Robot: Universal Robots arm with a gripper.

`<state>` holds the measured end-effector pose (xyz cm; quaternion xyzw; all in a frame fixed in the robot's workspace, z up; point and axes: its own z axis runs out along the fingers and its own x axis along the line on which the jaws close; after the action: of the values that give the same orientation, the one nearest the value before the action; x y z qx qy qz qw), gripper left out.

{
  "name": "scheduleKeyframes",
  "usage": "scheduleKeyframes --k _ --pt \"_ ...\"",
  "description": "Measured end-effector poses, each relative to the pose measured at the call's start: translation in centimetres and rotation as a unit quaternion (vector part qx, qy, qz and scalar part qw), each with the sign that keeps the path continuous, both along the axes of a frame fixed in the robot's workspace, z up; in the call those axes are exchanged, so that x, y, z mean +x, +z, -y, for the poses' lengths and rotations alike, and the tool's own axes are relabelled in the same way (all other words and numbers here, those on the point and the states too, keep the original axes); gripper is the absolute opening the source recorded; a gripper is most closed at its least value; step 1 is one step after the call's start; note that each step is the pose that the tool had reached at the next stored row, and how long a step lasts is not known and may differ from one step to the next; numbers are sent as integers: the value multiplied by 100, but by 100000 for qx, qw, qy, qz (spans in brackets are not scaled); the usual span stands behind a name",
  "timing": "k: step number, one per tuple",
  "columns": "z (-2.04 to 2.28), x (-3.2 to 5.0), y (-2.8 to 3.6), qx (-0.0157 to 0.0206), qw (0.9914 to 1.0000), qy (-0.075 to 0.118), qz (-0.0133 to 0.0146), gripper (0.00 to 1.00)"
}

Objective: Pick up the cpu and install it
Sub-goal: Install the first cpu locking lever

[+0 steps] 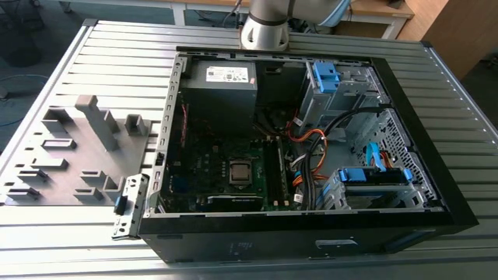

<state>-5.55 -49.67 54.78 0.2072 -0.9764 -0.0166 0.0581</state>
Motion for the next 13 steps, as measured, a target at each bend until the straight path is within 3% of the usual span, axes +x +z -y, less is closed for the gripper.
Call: scheduleKeyframes --k 2,5,7,10,13 --pt "1 -1 -1 13 99986 1664 1 11" --pt "1 0 0 0 99981 1972 0 11" --pt "0 0 -1 0 99947 3267 1 11" --pt "1 0 -3 5 99818 6037 2 11" --pt "1 0 -4 4 99619 8726 0 11"
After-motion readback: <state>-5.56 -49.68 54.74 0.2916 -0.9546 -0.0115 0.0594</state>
